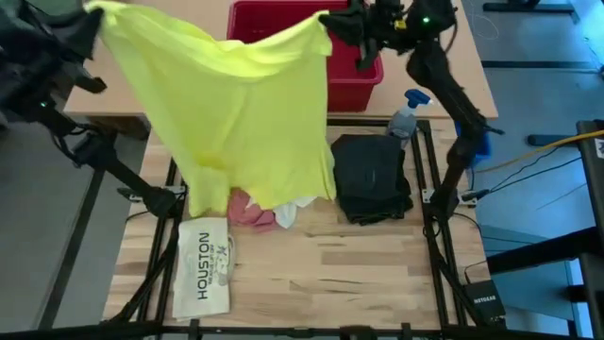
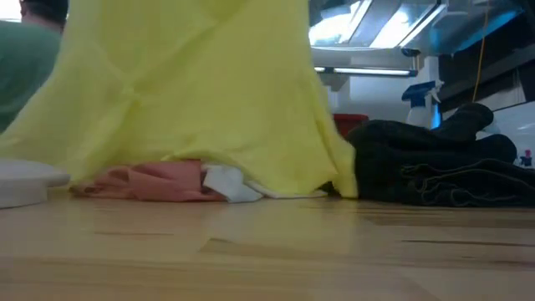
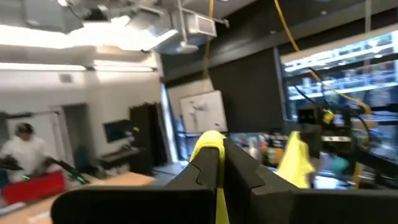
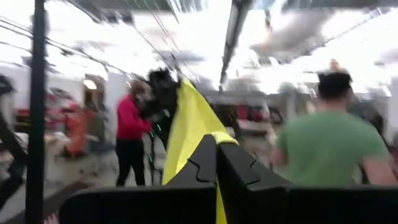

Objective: Fold laundry
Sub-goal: Fold the yellow shirt

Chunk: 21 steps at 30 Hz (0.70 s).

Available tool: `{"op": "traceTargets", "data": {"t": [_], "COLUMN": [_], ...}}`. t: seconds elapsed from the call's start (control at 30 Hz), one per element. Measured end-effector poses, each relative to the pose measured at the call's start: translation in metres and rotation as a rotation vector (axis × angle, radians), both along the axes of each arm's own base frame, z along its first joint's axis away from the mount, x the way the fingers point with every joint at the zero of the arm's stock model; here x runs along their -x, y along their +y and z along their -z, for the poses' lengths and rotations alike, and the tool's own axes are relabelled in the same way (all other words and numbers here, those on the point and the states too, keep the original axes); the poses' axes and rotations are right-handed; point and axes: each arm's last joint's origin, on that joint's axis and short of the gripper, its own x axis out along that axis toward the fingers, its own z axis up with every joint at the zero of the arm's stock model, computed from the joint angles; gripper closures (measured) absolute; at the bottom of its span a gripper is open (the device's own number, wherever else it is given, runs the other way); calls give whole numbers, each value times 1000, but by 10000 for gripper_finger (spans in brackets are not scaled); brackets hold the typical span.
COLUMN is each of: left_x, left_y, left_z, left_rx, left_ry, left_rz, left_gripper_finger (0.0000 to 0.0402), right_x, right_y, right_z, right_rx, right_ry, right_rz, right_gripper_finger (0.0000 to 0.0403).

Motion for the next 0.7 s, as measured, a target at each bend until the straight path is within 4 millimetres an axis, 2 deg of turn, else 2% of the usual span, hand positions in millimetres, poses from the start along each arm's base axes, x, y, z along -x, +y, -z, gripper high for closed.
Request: {"op": "traceTargets", "data": {"t": [0.1,0.2,0.33,0.47,0.57,0.7], "left_x": [11,16,24,28,21,-3], "left_y": [7,10,15,19,15,-3], "left_z": [-4,-8,-14,-14,-13,-12], "left_rx": [-34,-96,-124,-116,-91,-76], "left_ry": [10,5,-14,-22,-4,66], "left_rz": [-23,-17,-37,-18,7,12], "left_gripper_finger": [401,401,401,401,401,401], "right_x": [-2,7,21,27,27,29], "right_y": [-15,-26,-42,-47,-47,-41], "right_z": [-1,-4,-4,-3,-1,-1], "right_rx": [26,43,-1,-29,-59,-100], "right_ry": [-94,-156,-142,-95,-41,52], "right_rz": [-60,-49,-18,-62,-120,-249], "right_gripper_finger": [403,403,403,403,403,403]}}
